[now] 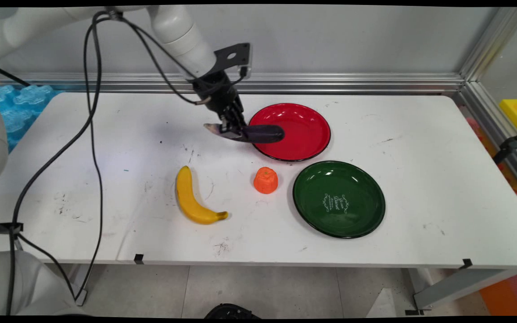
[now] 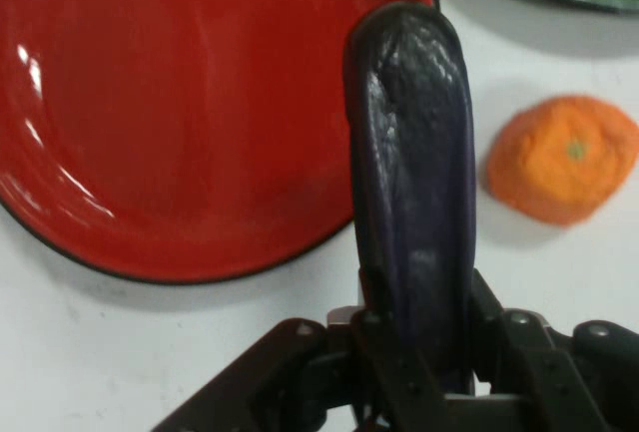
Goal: Place the picked object on the table
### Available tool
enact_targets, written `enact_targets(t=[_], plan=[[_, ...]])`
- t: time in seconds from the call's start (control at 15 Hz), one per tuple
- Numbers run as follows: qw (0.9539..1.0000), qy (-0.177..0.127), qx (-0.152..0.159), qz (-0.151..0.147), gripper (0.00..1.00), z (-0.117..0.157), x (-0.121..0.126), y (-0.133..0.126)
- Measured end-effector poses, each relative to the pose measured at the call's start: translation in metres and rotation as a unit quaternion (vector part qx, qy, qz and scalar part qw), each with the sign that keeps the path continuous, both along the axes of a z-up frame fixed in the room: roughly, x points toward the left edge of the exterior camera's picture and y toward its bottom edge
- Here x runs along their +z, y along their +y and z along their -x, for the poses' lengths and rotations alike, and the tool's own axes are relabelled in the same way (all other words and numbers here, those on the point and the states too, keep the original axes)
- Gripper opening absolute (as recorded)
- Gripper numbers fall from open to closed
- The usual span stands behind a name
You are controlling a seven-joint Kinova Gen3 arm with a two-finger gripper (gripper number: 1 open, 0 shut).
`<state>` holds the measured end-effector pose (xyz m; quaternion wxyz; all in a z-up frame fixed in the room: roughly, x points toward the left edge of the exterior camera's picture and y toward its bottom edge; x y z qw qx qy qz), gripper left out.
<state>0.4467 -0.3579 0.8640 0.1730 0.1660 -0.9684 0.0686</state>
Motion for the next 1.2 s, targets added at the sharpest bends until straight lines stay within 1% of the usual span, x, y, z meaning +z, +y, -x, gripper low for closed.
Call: enact_targets(t=[0.33, 0.6, 0.73, 1.0, 1.2], plan=[[0.9993, -0.008, -0.034, 0.01, 0.0, -0.016, -0.025, 0.01], [0.9975, -0.007, -0.068, 0.017, 0.0, -0.02, -0.044, 0.009], [0.9967, -0.007, -0.079, 0.018, 0.0, -0.021, -0.05, 0.01], [0.9955, -0.003, -0.092, 0.02, 0.0, -0.021, -0.06, 0.009], [0.9955, -0.002, -0.093, 0.016, 0.0, -0.022, -0.071, 0.008]])
